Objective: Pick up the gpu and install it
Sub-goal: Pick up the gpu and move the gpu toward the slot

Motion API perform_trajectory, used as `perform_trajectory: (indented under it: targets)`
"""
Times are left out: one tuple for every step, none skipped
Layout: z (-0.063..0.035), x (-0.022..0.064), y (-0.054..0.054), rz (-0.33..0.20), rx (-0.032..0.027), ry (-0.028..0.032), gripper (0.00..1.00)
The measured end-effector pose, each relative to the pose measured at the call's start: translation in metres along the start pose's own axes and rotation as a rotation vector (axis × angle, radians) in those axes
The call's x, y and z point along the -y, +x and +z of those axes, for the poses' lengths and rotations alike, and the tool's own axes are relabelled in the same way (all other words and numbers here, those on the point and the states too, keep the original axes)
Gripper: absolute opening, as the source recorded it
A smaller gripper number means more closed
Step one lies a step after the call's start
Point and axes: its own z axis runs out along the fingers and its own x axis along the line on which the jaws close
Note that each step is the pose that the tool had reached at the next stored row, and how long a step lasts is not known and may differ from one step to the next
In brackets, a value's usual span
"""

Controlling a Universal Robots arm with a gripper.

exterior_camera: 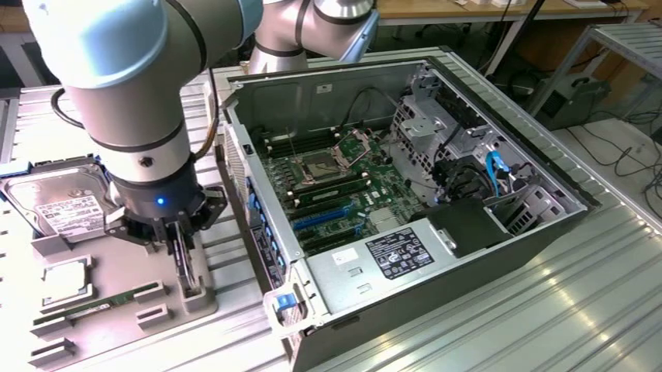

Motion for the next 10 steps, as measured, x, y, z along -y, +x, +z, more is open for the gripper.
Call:
perform_trajectory:
  targets:
    - [-0.0045, -0.0002, 0.000, 0.000, -0.0001, 0.0000, 0.28]
    - [-0.0084, -0.0003, 0.000, 0.000, 0.0000, 0.0000, 0.28]
    - [-0.0122, -0.0005, 0.000, 0.000, -0.0001, 0.0001, 0.28]
    - [-0.0156, -0.0006, 0.000, 0.000, 0.0000, 0.0000, 0.28]
    - [-0.0191, -0.0007, 0.000, 0.000, 0.0000, 0.0000, 0.28]
    - [-0.0223, -0.0008, 0.000, 0.000, 0.0000, 0.0000, 0.28]
    - [-0.0250, -0.0010, 0.000, 0.000, -0.0001, 0.0001, 0.28]
    - [-0.0278, -0.0011, 0.000, 0.000, -0.0001, 0.0000, 0.28]
    - [-0.0306, -0.0012, 0.000, 0.000, 0.0000, 0.0000, 0.28]
    - [-0.0333, -0.0013, 0.000, 0.000, 0.0000, 0.0000, 0.28]
